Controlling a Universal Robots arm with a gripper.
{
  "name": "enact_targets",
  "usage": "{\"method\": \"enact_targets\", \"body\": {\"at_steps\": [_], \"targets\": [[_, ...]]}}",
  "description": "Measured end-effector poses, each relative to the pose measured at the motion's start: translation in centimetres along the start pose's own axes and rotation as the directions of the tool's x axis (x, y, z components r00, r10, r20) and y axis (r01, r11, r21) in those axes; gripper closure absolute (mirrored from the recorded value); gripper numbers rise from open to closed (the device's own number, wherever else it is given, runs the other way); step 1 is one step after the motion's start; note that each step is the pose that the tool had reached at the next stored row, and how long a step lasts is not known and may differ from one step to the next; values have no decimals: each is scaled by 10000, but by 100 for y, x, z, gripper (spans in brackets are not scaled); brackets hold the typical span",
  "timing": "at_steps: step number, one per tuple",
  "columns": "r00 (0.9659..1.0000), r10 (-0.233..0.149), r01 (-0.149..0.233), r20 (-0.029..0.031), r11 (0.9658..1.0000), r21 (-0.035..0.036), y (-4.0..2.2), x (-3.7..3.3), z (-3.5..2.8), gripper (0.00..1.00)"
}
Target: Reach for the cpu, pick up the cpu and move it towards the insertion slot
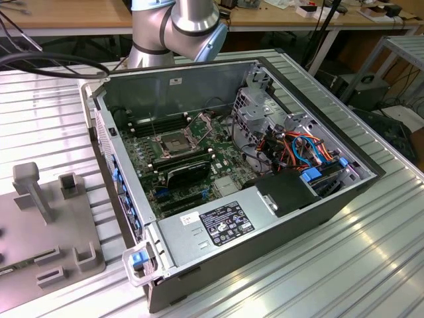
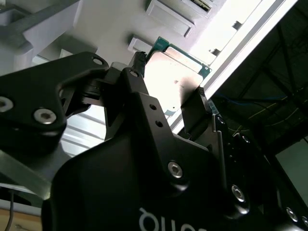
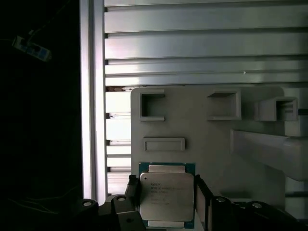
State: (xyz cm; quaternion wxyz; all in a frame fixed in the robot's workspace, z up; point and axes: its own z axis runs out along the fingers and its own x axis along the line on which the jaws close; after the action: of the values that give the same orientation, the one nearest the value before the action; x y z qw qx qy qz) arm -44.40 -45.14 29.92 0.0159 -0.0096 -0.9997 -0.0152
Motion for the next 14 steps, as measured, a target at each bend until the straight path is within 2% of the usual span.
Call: {"method": "enact_targets", "body": {"at_steps": [14], "targets": [[10000, 0, 0, -2, 10000, 1, 2, 3, -82, 45]]}}
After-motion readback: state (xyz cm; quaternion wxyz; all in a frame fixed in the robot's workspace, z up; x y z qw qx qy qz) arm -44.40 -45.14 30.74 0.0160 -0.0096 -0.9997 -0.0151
